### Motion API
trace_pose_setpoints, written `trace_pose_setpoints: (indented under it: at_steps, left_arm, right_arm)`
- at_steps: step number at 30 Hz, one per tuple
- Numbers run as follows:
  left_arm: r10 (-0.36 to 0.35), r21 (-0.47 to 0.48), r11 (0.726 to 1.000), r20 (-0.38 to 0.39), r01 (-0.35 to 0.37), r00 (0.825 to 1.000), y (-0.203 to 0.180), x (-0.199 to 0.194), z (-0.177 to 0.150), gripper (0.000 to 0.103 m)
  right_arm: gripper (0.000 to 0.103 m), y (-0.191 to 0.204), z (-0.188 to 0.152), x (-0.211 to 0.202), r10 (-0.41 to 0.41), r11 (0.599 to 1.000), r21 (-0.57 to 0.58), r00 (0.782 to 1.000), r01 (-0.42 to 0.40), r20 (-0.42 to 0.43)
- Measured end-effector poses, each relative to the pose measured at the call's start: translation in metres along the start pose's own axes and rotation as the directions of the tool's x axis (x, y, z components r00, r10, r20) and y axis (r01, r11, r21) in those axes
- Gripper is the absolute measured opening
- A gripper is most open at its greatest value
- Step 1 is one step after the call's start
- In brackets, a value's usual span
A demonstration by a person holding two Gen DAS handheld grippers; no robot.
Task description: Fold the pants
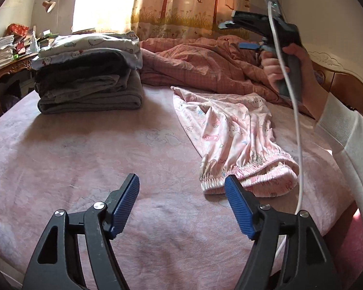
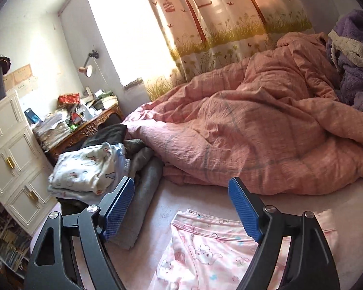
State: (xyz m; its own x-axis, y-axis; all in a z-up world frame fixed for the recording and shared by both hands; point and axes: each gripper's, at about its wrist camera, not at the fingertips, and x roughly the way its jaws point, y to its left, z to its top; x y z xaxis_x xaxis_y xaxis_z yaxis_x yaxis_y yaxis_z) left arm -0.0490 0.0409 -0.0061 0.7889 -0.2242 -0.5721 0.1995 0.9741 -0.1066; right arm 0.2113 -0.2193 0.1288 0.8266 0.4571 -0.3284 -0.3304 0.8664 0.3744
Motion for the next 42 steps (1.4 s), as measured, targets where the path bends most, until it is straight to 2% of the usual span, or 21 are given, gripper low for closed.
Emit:
trace_pose_setpoints:
  at_steps: [3,5,6,9,11,13,16,18,21,23,25,27,28,29,30,33,36,39,42]
  left_arm:
    - [-0.016,0.03,0.999,0.075,0.014,0.997,-0.002,-0.008,0.019,0.069]
    - [-0.066,0.072,0.996,0.101,0.059,0.993,-0.008,-0.003,0.037,0.04]
    - [-0.097,0.081,0.993,0.104,0.089,0.99,-0.01,0.003,0.046,0.039]
    - [-0.191,0.065,0.98,0.058,0.188,0.98,-0.014,0.032,0.07,0.039]
    - [-0.219,0.033,0.975,-0.017,0.219,0.976,-0.017,0.062,0.082,0.039]
    - [-0.225,0.011,0.974,-0.099,0.227,0.969,-0.02,0.093,0.087,0.038]
    - [-0.172,0.008,0.984,-0.177,0.176,0.969,-0.025,0.128,0.081,0.029]
    - [-0.179,-0.022,0.984,-0.211,0.178,0.961,-0.024,0.141,0.075,0.024]
    - [-0.234,-0.053,0.972,-0.199,0.228,0.951,-0.024,0.139,0.069,0.023]
    - [-0.224,-0.025,0.974,-0.189,0.224,0.956,-0.028,0.137,0.068,0.023]
    - [-0.227,-0.013,0.973,-0.201,0.229,0.953,-0.032,0.14,0.069,0.023]
    - [-0.198,-0.004,0.979,-0.222,0.202,0.955,-0.035,0.148,0.071,0.021]
    - [-0.144,0.0,0.989,-0.231,0.148,0.962,-0.035,0.152,0.07,0.002]
    - [-0.093,0.002,0.995,-0.236,0.096,0.967,-0.035,0.153,0.069,0.0]
    - [-0.068,-0.001,0.998,-0.219,0.069,0.973,-0.034,0.15,0.069,0.0]
    - [-0.048,-0.004,0.999,-0.121,0.047,0.992,-0.029,0.126,0.072,0.0]
    - [-0.006,0.006,1.0,-0.079,0.007,0.997,-0.022,0.114,0.079,0.0]
    - [0.035,-0.003,0.999,-0.083,-0.036,0.996,-0.012,0.114,0.083,0.0]
    - [0.075,-0.01,0.997,-0.129,-0.077,0.989,-0.004,0.124,0.079,0.0]
  right_arm:
    - [0.082,-0.007,-0.006,-0.066,-0.042,0.998,-0.035,0.997,0.044,0.058]
    - [0.082,-0.015,-0.015,-0.101,-0.129,0.991,-0.036,0.989,0.132,0.076]
    - [0.082,-0.02,-0.022,-0.116,-0.16,0.986,-0.023,0.984,0.163,0.076]
    - [0.082,-0.042,-0.05,-0.151,-0.169,0.985,0.023,0.985,0.168,0.025]
    - [0.076,-0.052,-0.077,-0.164,-0.151,0.987,0.052,0.988,0.152,-0.026]
    - [0.067,-0.057,-0.108,-0.167,-0.12,0.99,0.068,0.99,0.125,-0.077]
    - [0.055,-0.063,-0.151,-0.153,-0.078,0.99,0.108,0.985,0.096,-0.155]
    - [0.054,-0.068,-0.171,-0.134,-0.037,0.986,0.154,0.979,0.069,-0.2]
    - [0.053,-0.082,-0.188,-0.107,0.011,0.962,0.266,0.971,0.055,-0.241]
    - [0.053,-0.087,-0.193,-0.093,0.03,0.942,0.329,0.959,0.066,-0.28]
    - [0.052,-0.083,-0.196,-0.087,0.027,0.941,0.331,0.957,0.072,-0.287]
    - [0.051,-0.079,-0.197,-0.084,0.024,0.945,0.32,0.958,0.072,-0.286]
    - [0.038,-0.078,-0.198,-0.081,0.045,0.943,0.329,0.955,0.057,-0.294]
    - [0.029,-0.078,-0.199,-0.077,0.068,0.939,0.341,0.949,0.043,-0.307]
    - [0.003,-0.076,-0.201,-0.074,0.086,0.938,0.347,0.943,0.032,-0.32]
    - [0.003,-0.07,-0.201,-0.077,0.044,0.951,0.305,0.951,0.055,-0.307]
    - [0.001,-0.061,-0.195,-0.095,-0.071,0.964,0.233,0.966,0.131,-0.25]
    - [0.001,-0.061,-0.189,-0.11,-0.192,0.952,0.195,0.958,0.234,-0.213]
    - [0.001,-0.067,-0.189,-0.12,-0.241,0.943,0.182,0.949,0.279,-0.205]
